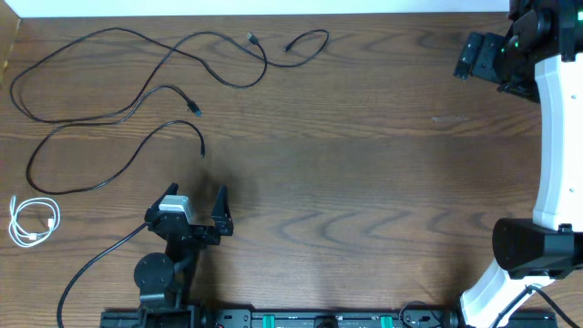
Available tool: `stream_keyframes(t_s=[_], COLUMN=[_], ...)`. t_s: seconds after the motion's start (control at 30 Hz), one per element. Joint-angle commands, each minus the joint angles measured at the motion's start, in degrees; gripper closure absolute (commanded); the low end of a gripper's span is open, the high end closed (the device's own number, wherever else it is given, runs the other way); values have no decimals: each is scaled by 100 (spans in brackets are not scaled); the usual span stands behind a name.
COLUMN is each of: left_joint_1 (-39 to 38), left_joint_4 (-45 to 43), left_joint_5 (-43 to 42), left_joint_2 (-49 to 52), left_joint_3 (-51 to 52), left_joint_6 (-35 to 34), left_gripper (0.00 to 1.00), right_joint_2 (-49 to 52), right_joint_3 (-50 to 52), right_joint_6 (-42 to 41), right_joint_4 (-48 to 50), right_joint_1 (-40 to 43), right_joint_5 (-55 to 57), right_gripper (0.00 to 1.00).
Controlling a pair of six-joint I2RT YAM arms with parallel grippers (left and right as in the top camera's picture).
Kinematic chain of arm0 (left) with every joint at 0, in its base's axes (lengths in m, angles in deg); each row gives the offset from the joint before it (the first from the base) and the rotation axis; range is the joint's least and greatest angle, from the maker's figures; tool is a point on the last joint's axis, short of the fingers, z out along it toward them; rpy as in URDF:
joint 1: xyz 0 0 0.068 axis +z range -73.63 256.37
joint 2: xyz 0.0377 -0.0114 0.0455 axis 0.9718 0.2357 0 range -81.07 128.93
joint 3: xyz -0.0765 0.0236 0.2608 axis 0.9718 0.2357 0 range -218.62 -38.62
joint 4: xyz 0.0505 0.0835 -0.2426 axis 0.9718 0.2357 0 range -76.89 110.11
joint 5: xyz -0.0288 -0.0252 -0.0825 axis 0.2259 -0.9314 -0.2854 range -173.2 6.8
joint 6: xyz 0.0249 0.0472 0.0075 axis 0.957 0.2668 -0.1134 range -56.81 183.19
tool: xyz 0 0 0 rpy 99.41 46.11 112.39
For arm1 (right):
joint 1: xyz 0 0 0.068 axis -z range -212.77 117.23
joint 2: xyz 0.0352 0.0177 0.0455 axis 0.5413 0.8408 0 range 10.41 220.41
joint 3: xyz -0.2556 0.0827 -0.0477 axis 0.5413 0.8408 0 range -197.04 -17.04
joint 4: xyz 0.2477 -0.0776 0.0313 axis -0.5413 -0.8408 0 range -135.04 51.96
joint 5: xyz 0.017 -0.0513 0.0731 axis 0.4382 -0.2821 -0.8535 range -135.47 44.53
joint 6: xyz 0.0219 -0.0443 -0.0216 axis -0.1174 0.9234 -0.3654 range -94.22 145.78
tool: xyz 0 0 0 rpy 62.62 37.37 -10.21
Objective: Untangle cables
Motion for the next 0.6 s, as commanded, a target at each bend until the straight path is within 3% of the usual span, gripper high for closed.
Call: stream_keyframes(t_s=[0.0, 0.17, 0.33, 0.57], left_joint_1=[20, 15, 0, -197], left_joint_4=[-345, -514, -39, -31], left_joint_5=[109, 221, 424, 431], left_joint_2=[-55, -55, -55, -55], left_joint_3=[214, 275, 275, 275], left_joint_6=[-35, -28, -11, 798], left_gripper=[2, 2, 2, 2], right_joint_2=[17, 17, 17, 17], right_joint_3=[24, 24, 24, 24], right_joint_6=[-72, -72, -72, -72], right_joint_4=[-4, -4, -4, -4], right_joint_1=[-9, -9, -9, -9], right_joint_5=[46, 46, 46, 46], right_gripper=[1, 1, 1, 1])
